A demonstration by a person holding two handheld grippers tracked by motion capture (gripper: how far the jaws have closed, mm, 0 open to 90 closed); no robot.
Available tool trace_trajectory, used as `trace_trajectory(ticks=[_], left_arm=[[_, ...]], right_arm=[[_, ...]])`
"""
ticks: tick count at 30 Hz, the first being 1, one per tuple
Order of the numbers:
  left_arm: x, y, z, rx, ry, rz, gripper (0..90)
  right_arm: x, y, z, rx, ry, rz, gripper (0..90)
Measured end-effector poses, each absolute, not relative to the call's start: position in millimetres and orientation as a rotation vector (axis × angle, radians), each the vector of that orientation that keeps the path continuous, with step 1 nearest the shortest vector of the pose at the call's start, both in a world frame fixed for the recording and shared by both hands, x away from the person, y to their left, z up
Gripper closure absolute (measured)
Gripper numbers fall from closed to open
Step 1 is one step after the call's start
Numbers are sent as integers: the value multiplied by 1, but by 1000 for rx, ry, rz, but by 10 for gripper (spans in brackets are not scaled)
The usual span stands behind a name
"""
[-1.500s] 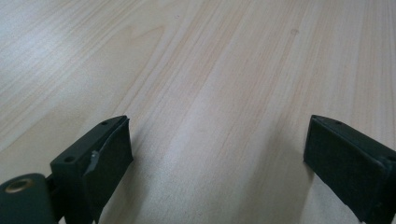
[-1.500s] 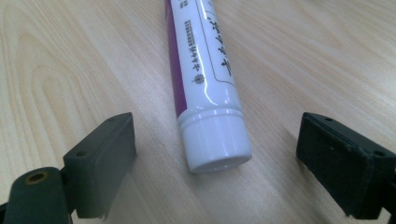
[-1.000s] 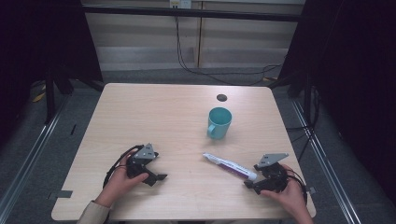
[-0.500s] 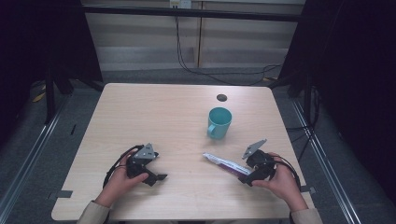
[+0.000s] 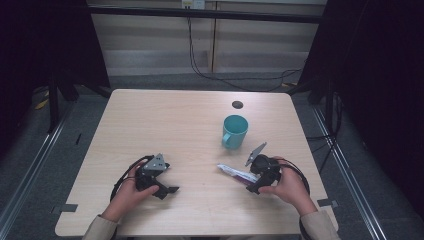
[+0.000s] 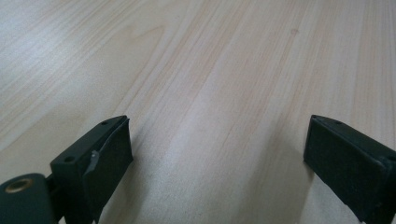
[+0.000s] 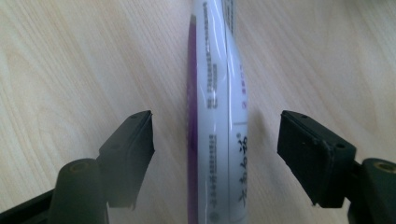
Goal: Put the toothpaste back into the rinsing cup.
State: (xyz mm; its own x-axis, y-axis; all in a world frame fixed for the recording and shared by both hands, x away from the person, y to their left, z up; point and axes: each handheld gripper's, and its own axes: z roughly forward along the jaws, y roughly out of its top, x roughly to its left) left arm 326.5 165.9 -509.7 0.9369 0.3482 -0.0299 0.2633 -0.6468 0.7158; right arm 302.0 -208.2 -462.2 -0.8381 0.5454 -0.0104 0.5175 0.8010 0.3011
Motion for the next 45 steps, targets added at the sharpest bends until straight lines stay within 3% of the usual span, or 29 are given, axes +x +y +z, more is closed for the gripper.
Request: trace_trajectory(ticks=[22,45], left_arm=[[327,166,-510,2308,430,140,74],[327,166,-510,2308,430,139,74]], right_arm=[[319,-180,-464,784,2944,348,301],[326,-169,-466,731,2976,293,444]])
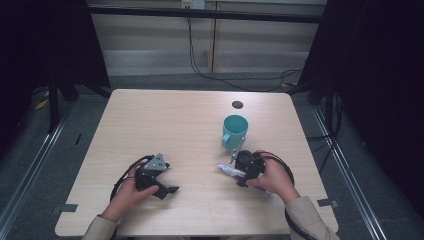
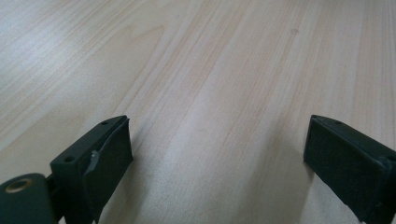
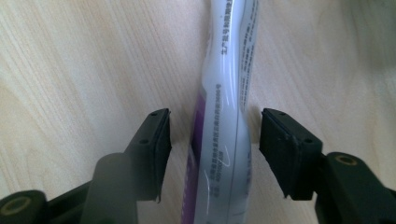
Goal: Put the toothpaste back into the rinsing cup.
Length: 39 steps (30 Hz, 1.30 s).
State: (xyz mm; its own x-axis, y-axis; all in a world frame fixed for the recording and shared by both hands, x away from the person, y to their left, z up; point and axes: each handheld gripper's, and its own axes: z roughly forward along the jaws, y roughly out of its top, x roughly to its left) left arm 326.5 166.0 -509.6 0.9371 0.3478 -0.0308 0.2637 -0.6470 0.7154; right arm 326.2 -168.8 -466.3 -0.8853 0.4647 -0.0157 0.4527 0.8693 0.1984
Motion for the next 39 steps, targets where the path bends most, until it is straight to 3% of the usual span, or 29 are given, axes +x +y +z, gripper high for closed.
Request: trace_trajectory(ticks=[3,14,16,25,39], left_arm=[[326,166,-510,2308,430,140,74],[326,166,-510,2307,429,141,74],[326,166,-510,2307,429,141,74],[326,166,-510,2307,429,141,74],[326,166,-510,2308,430,140,74]], right_arm=[[328,-168,-468,717,3004,285,509],[335,-162,-468,702,3052,210,552],[336,-160,-467,709,3060,184,616],[336,-156,-465,701,3068,148,703],[329,-172,-454,810,3016,437,745]])
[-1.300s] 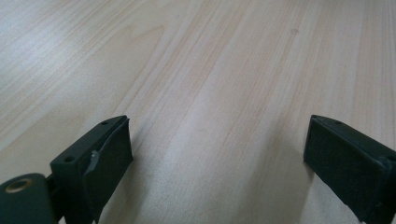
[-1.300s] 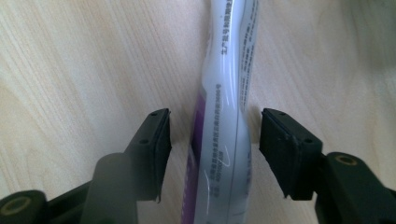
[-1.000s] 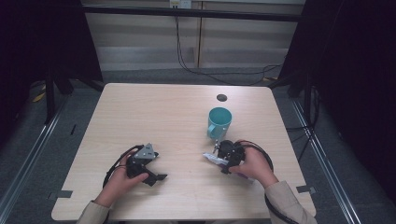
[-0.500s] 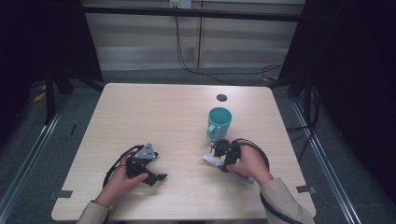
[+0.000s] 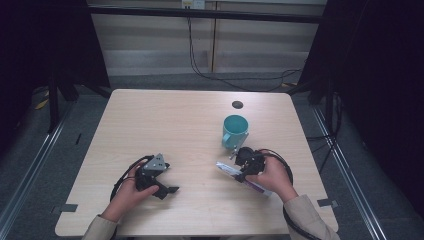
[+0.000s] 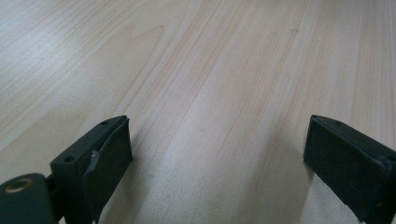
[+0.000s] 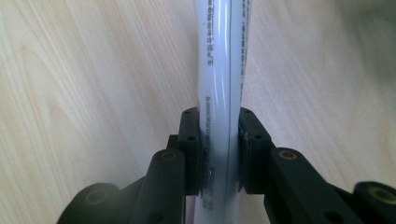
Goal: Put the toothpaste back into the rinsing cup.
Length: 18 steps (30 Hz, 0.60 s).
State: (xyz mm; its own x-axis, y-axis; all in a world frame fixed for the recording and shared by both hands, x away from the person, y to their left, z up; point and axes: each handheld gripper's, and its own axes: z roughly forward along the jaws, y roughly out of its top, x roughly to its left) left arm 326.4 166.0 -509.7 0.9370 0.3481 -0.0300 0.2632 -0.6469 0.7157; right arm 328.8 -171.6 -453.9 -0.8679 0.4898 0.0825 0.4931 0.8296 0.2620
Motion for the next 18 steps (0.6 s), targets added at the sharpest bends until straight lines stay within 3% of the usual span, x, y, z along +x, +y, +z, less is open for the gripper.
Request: trace_trajectory(ticks=[18], left_arm=[[326,166,-510,2308,429,141,74]], right_arm=[[326,-183,-435,-862,-2956,-734,748]])
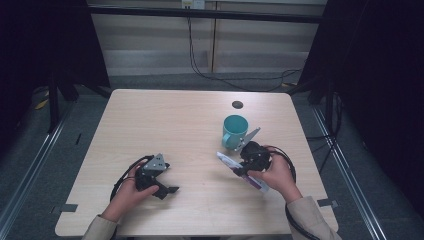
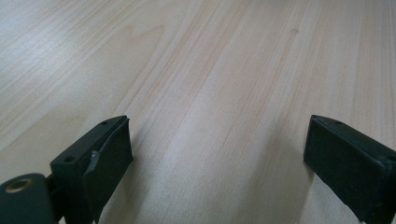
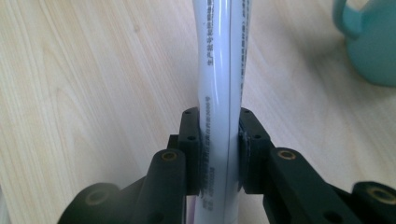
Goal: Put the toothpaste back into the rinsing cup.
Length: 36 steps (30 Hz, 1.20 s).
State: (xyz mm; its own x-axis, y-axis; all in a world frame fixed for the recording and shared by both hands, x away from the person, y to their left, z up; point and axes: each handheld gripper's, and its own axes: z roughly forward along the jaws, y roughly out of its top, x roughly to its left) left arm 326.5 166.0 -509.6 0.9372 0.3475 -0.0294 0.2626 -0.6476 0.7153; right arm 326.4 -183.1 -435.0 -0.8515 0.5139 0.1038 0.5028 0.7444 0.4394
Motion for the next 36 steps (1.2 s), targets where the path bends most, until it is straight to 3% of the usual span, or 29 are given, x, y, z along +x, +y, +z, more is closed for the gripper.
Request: trace_trajectory(ticks=[36], left_arm=[[326,166,-510,2301,433,138,74]], right_arm=[[330,-198,-391,962,2577,1114,752]])
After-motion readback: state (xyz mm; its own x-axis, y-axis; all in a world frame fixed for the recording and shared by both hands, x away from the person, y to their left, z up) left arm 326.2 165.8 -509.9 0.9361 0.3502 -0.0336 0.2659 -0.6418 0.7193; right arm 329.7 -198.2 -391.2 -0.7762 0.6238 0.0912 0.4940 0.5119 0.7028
